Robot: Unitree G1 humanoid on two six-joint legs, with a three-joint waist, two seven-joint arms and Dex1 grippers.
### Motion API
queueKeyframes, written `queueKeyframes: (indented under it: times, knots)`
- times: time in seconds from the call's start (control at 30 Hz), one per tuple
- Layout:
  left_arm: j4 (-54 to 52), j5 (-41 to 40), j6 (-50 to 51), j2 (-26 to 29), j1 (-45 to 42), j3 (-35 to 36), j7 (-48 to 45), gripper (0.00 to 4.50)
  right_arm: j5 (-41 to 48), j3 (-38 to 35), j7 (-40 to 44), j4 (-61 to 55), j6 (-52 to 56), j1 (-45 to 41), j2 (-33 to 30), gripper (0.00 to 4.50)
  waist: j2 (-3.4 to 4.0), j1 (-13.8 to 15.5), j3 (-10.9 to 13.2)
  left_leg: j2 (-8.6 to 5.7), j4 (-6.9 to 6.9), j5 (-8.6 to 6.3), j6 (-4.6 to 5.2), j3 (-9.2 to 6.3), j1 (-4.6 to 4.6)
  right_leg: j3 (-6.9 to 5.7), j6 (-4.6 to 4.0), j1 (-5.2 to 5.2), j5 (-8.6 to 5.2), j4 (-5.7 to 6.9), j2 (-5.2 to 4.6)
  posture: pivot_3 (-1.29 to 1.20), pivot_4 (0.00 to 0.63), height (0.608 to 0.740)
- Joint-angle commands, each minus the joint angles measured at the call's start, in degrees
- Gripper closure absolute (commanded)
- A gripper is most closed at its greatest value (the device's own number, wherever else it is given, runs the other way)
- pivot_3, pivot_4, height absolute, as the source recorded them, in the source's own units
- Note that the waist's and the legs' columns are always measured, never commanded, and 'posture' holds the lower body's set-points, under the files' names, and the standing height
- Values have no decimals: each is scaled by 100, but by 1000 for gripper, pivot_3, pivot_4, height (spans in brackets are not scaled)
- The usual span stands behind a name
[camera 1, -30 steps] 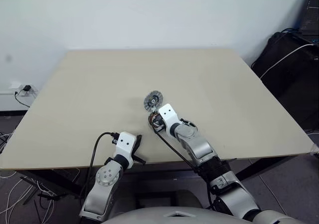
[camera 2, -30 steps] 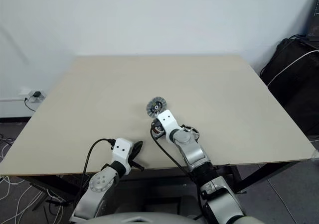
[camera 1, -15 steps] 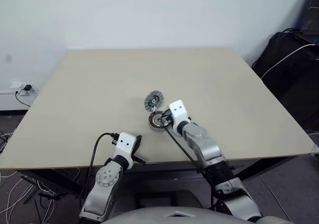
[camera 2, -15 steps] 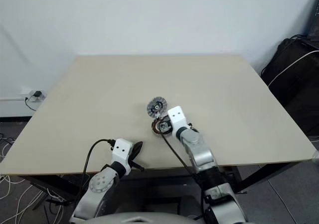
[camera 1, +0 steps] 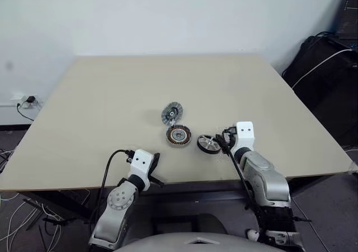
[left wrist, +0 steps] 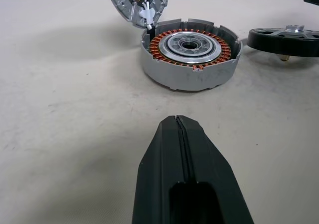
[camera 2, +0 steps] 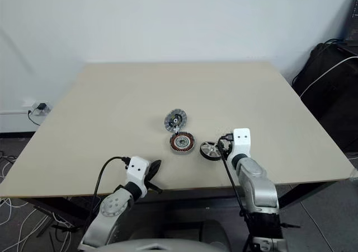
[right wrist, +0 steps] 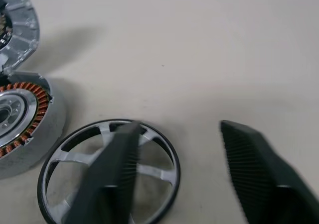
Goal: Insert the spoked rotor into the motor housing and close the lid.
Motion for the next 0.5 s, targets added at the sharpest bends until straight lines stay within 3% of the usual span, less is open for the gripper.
queueKeyframes:
  times: [0.03,0.5]
  knots:
    - [-73,-61,-21,12,-69,-20,-41,4500,407,-373,-177,-348,468,-92,167,947,1,2,0,2,0,0,0,0,0,0,0,0,0,0,0,0,0,740]
    - [-111,-77,24,8,-22,12,-18,4500,2437,-2458,-986,-29,2451,-906,945,947,9,7,-1,27,-1,-1,2,1,-3,1,0,-3,0,-1,0,0,0,740]
